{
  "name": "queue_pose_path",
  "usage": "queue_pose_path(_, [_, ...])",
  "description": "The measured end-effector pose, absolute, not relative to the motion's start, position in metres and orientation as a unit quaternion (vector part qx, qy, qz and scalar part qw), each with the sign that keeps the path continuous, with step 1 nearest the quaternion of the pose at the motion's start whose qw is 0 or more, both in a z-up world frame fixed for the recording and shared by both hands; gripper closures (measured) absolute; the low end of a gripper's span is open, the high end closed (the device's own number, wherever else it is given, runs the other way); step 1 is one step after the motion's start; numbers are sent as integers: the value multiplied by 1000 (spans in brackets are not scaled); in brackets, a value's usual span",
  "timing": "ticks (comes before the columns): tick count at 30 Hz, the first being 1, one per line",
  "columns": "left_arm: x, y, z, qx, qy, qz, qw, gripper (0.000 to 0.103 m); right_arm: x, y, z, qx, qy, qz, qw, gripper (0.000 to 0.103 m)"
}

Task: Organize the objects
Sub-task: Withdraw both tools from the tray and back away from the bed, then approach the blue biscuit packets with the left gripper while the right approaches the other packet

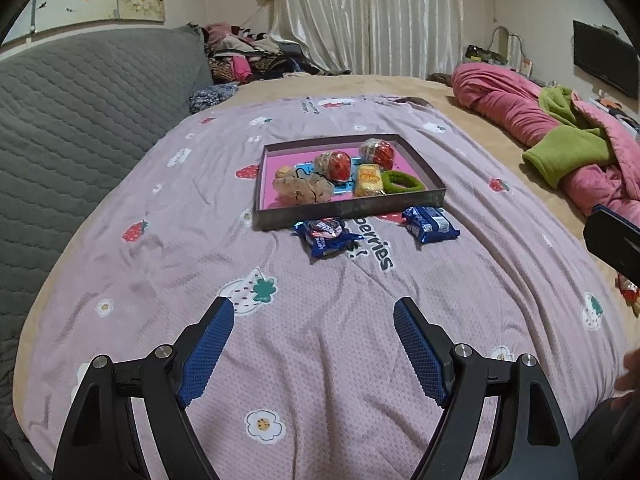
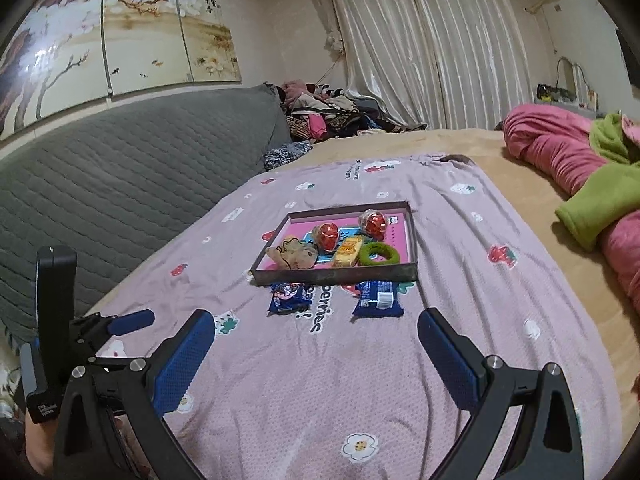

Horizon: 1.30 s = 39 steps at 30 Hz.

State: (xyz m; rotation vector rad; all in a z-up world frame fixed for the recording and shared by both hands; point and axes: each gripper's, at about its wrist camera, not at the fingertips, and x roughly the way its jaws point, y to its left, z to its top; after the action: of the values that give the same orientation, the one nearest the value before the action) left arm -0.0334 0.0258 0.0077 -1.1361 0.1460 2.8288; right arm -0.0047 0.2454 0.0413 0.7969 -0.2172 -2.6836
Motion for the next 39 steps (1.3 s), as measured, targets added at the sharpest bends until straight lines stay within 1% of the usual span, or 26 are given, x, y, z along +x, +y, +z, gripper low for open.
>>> queue_pose_path(4, [-35,29,2,-375,52,924,46,20,-7,246,34,297,-80,-938,163,1])
queue_pose_path(13, [-41,32,-11,-385,52,920,44,20,-10,230,25,314,-9,-940,130,1])
queue_pose_path(21, [-53,33,-25,-397,50,915,43,20,-30,228,3,346,9,-931,118,1])
queue_pose_path(39, [-93,38,-50,-421,28,905,54,20,-74,230,-31,390,3,-913,115,1])
